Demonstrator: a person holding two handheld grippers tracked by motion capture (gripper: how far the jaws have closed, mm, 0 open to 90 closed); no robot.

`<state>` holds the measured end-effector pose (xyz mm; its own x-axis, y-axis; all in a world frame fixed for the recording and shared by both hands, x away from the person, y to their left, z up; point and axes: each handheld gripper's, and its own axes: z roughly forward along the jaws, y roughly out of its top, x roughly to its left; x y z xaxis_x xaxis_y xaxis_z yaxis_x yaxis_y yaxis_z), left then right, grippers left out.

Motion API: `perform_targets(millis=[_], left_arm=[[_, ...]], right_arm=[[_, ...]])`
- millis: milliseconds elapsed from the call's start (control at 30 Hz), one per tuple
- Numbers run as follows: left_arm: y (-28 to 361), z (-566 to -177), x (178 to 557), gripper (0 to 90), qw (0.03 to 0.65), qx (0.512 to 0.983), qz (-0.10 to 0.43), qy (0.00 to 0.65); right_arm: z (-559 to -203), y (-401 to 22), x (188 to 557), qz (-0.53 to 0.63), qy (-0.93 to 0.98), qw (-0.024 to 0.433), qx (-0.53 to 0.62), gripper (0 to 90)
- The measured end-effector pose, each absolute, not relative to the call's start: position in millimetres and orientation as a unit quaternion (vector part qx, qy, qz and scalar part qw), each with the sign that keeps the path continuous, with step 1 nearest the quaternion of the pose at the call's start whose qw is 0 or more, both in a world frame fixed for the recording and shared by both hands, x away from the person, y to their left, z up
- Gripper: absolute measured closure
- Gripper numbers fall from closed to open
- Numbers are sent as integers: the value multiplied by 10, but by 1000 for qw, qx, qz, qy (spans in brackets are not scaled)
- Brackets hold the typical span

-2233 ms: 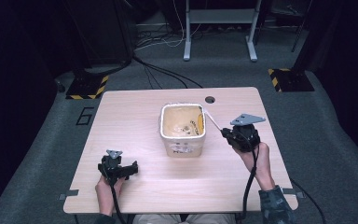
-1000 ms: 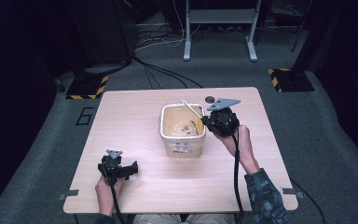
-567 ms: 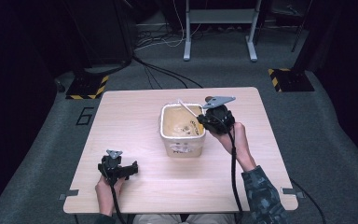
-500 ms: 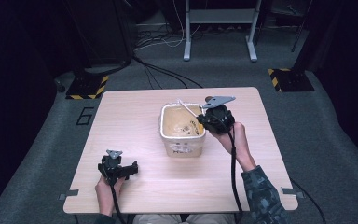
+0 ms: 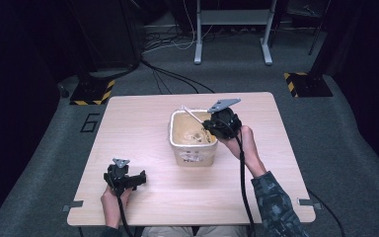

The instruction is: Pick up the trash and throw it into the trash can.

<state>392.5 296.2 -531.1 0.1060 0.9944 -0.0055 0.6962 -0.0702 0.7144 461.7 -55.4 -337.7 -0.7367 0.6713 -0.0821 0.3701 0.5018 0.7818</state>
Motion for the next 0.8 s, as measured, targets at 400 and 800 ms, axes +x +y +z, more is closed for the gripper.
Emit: perform_targets(millis=[400, 800], left_arm=[[2960, -5313, 3927, 1, 292, 683, 258, 618], [2964, -5311, 3926, 1, 290, 685, 257, 616]], right_arm=[[-3400, -459, 4676, 380, 854, 176, 308, 852], [-3468, -415, 4743, 360, 865, 165, 307, 852]])
